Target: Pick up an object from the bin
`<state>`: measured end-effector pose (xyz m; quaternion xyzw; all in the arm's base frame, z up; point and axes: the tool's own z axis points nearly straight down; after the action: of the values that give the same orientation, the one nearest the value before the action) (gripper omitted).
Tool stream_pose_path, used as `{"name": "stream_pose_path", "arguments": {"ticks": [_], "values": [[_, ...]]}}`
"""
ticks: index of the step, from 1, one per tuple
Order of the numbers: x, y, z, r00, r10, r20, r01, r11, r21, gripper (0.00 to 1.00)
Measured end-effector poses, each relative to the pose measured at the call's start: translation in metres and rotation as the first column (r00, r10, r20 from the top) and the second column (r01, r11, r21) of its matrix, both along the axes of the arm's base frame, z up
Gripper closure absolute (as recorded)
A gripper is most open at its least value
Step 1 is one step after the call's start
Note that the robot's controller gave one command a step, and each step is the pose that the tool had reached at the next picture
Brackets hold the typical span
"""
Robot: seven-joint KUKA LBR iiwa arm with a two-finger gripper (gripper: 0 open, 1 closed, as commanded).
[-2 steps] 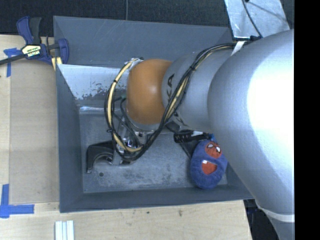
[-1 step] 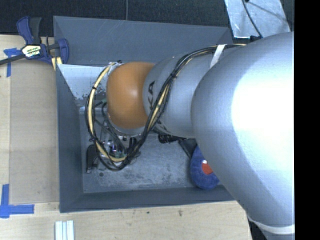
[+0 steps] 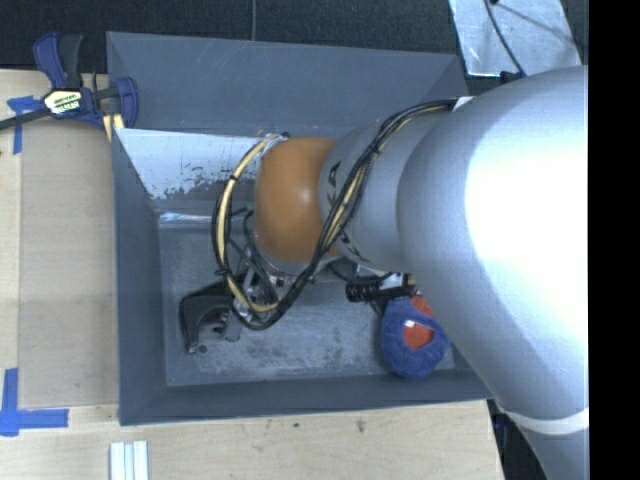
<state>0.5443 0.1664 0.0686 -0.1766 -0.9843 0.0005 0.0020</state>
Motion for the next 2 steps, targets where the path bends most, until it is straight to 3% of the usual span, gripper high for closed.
{"name": "stream_pose_path", "arguments": {"ticks": [1, 2], "values": [[-0.0001, 0.0004, 0.0001, 1.000, 0.002, 0.000, -0.002, 1.000, 0.001, 0.00], [0.0006, 0.0007, 0.0011, 1.000, 0.001, 0.002, -0.001, 1.000, 0.002, 1.00]]}}
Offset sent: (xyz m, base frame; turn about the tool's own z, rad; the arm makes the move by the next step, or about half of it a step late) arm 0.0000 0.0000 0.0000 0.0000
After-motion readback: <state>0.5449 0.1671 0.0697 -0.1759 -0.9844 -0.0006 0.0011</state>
